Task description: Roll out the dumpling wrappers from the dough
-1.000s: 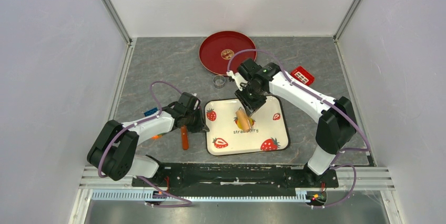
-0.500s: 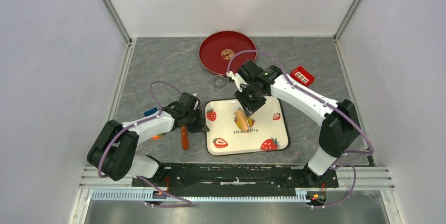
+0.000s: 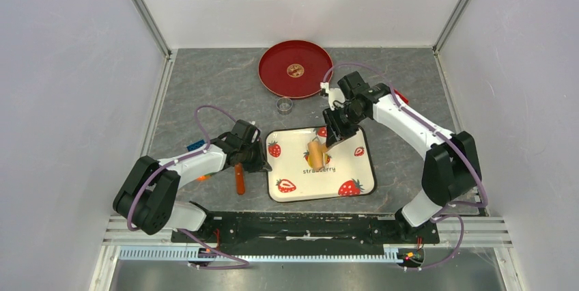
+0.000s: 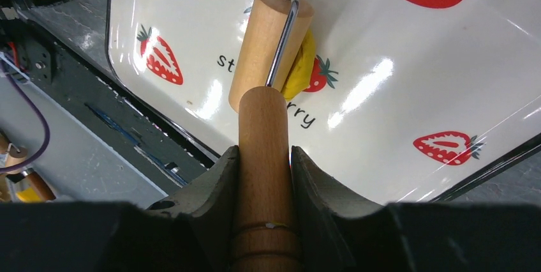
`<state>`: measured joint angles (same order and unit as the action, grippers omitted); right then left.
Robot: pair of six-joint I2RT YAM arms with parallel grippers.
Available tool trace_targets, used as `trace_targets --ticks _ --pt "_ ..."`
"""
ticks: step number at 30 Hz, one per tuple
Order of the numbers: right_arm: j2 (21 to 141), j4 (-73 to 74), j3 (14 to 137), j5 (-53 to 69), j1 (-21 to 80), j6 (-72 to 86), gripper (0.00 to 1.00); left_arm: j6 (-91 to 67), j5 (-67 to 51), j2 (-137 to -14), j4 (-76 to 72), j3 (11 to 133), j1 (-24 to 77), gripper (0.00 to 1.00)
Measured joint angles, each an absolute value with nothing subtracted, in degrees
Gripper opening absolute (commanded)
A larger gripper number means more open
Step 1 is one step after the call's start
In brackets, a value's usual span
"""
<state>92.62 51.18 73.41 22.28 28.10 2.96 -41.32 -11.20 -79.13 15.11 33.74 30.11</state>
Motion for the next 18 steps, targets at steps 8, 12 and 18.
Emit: trace_targets --ticks 8,12,18 --pt "89.62 48.62 68.55 27.62 21.67 2.85 0.00 -41.30 -11.20 -79.13 15.14 33.76 30.11 0.02" --pt "87.07 46.96 65.43 30.50 18.15 2.98 0.00 -41.32 -11.18 -79.13 15.11 33.76 30.13 0.02" --pt "85.08 43.75 64.40 32.12 14.85 2.98 0.00 -41.30 -11.14 -79.13 15.14 33.78 30.15 0.02"
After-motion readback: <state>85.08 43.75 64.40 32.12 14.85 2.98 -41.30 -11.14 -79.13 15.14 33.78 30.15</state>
